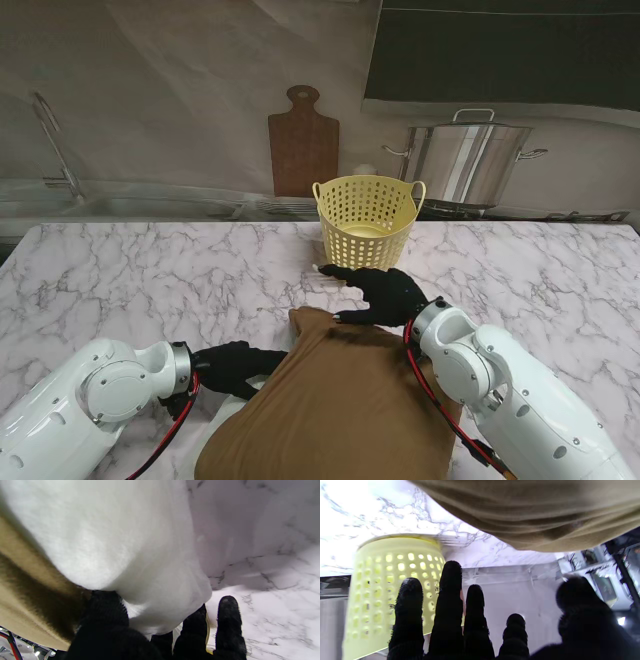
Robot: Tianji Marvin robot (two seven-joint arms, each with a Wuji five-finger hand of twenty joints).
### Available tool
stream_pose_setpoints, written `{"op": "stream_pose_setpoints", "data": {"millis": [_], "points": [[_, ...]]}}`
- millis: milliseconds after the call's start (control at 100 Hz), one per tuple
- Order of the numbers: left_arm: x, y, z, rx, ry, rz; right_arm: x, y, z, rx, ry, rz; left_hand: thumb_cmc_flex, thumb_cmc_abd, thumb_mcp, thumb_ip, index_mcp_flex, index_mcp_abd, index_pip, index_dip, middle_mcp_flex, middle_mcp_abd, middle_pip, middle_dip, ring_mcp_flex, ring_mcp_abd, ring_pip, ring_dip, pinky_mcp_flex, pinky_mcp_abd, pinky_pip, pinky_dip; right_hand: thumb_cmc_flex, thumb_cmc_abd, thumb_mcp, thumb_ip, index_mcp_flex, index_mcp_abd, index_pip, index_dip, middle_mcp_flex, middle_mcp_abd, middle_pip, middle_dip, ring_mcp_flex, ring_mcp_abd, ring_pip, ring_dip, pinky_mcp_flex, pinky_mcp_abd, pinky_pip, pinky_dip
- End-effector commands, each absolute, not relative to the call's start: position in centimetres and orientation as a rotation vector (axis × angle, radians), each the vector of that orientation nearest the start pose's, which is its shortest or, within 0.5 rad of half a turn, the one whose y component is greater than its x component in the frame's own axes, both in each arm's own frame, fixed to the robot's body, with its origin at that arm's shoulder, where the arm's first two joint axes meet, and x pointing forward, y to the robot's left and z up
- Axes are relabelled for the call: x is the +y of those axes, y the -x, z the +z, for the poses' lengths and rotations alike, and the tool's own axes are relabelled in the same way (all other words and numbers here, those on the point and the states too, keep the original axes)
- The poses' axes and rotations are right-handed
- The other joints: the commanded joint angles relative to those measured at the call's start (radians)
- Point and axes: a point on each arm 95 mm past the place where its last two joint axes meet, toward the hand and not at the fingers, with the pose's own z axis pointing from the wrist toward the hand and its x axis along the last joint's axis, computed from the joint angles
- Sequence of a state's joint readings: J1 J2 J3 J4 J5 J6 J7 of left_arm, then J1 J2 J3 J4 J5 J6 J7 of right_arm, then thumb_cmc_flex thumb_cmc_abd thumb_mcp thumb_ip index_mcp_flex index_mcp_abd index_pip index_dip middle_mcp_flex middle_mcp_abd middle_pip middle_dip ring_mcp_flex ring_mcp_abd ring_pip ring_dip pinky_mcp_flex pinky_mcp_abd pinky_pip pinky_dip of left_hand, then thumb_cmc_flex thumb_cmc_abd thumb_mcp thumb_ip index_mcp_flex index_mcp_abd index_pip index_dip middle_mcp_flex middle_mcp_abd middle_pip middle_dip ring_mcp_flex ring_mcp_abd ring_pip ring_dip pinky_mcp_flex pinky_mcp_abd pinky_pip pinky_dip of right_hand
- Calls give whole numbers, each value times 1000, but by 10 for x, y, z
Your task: Remove the pillowcase from the pillow and put it in the laundry basket
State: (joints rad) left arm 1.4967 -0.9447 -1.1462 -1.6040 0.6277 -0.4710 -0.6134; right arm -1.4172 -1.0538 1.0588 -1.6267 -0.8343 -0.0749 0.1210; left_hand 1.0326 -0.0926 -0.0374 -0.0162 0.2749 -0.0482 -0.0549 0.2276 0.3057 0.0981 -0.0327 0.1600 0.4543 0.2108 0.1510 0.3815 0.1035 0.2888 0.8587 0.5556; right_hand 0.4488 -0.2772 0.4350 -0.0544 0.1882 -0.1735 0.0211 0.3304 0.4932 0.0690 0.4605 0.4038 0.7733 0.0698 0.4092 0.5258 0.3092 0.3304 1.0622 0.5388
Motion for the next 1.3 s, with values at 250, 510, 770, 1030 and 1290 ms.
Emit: {"op": "stream_pose_setpoints", "data": {"millis": [250,510,770,1030,1290], "points": [[0,-354,-366,2465,1297,-1430,72,-423,-310,1936,-1022,1518,98,-42,27,15,63,-2,94,25,84,-60,108,38,27,-8,23,8,-2,0,-305,-4,392,-157,740,47,-1,-246,18,114,-144,1,85,12,-82,-54,101,37,-67,38,-63,60],[0,-353,-367,2470,1303,-1429,72,-421,-317,2033,-975,1450,97,-40,26,14,64,-3,95,26,83,-60,106,38,26,-8,23,8,-2,-1,-305,-5,536,-235,847,-9,468,-349,584,128,-171,-20,16,-108,-150,-45,70,1,-90,46,-79,70],[0,-353,-367,2475,1309,-1420,53,-417,-318,2040,-1005,1385,98,-38,26,14,65,-3,96,26,82,-57,105,38,24,-8,22,8,-3,-1,-306,-5,115,-254,377,-92,546,-213,873,185,-70,-13,-47,-78,-178,-11,-11,-28,-141,71,-121,76],[0,-352,-368,2486,1308,-1418,46,-419,-326,1994,-1077,1369,98,-36,26,14,66,-4,96,27,81,-59,104,38,24,-9,22,8,-3,0,-307,-5,249,-293,325,-82,431,-221,923,626,479,-129,64,123,255,-30,59,23,35,94,-65,99],[-1,-352,-369,2494,1308,-1422,49,-430,-337,1891,-1137,1454,97,-37,26,14,66,-6,96,27,79,-62,104,38,23,-9,21,7,-3,0,-308,-5,338,-147,430,-76,359,-196,675,247,606,-133,412,233,486,-40,390,175,243,-26,181,97]]}}
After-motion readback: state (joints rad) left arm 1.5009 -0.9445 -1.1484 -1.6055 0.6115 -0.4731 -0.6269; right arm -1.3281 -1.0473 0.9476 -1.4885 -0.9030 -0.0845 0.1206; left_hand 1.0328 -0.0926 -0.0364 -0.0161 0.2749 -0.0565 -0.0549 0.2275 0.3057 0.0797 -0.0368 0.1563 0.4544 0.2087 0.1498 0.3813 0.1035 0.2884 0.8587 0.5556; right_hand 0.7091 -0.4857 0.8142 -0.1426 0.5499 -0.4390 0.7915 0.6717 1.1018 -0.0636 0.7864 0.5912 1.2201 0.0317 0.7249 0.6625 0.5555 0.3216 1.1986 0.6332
